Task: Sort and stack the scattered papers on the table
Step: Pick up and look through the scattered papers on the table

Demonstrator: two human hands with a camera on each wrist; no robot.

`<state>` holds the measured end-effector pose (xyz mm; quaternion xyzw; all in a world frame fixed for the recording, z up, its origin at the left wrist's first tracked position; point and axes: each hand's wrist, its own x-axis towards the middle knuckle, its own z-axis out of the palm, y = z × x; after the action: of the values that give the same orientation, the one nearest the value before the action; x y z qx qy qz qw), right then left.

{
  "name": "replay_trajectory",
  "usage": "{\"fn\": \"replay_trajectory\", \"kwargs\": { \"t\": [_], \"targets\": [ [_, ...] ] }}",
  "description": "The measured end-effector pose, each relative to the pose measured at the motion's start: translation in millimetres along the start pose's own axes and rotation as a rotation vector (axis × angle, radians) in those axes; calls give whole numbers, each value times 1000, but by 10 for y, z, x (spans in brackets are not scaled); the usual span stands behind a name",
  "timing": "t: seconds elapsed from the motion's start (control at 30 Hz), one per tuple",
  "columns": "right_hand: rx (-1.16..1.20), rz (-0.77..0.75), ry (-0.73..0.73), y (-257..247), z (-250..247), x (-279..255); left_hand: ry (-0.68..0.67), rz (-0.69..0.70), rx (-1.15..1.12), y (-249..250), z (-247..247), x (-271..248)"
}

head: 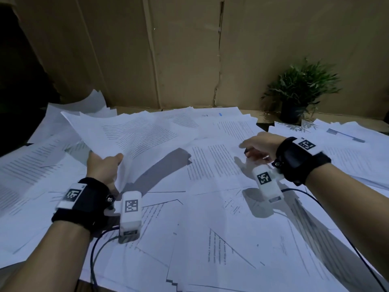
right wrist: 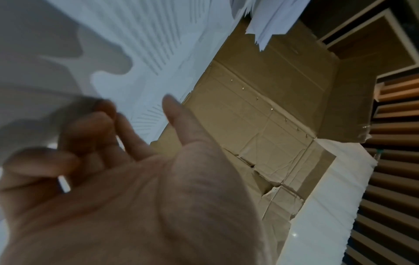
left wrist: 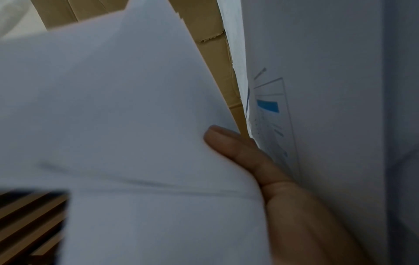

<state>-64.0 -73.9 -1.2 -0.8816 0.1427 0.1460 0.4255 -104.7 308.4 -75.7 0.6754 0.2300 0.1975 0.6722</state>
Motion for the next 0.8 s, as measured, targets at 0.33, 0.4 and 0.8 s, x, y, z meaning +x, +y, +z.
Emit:
{"fn": "replay_trajectory", "kwargs": {
  "t": [0.33, 0.4, 0.8],
  "targets": [
    [-75, -77, -122, 51, 114, -24, -1, -119, -51, -156, -6, 154],
    [-184, -117, -73, -10, 135, 4, 7, -133, -54, -173, -5, 169],
    [-780, -407, -144, -445, 405, 101, -8, -144, 0, -150, -1, 151]
  ]
}}
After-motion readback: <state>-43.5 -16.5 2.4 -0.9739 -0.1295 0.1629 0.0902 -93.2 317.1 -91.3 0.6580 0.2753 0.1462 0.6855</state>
